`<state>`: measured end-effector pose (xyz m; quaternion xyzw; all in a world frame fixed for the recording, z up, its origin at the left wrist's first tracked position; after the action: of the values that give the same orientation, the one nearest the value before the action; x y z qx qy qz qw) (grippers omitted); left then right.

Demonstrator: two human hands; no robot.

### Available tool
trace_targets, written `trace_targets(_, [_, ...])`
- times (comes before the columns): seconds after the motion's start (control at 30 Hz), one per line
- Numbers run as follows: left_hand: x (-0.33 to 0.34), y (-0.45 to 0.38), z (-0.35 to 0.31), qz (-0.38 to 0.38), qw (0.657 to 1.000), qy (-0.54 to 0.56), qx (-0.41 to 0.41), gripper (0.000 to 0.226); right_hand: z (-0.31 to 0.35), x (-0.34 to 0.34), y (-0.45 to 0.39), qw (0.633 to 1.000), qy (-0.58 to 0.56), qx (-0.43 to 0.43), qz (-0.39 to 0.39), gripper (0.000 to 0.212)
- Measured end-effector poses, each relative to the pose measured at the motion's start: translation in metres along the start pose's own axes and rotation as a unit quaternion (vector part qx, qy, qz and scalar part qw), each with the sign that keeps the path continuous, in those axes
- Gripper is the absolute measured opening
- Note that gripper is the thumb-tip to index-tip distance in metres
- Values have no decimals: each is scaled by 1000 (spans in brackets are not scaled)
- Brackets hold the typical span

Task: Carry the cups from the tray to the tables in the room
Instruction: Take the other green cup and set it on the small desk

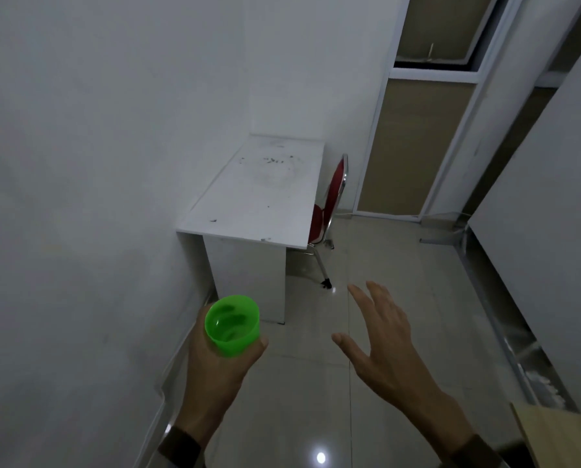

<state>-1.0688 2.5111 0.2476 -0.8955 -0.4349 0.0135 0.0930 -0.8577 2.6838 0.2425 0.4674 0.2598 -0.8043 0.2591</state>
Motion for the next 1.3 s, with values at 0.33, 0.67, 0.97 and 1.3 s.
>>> trace_targets(0.33, [71, -174, 43, 20, 1000, -8, -22, 67, -50, 28, -171, 999, -39, 10, -16, 83])
trace_targets(0.67, [179, -360, 81, -15, 1000, -3, -19, 72, -139, 43, -381, 997, -71, -18, -37, 75])
trace_targets(0.97, [256, -501, 127, -38, 999, -17, -28, 65, -208, 61, -548, 997, -52, -43, -42, 76])
trace_targets(1.3, [306, -664, 238, -55, 994, -36, -84, 72, -283, 123, -767, 999, 10, -18, -33, 73])
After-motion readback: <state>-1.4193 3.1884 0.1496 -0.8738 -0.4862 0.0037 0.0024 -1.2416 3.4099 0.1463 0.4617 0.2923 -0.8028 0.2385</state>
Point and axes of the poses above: each hand's wrist, its own y-axis away from the middle knuckle, its own x-axis out of the palm, z = x × y, the point moved 3 cm from there along -y, towards the middle knuckle, and after that the axes turned 7 degrees about y, right-handed, at the moved point
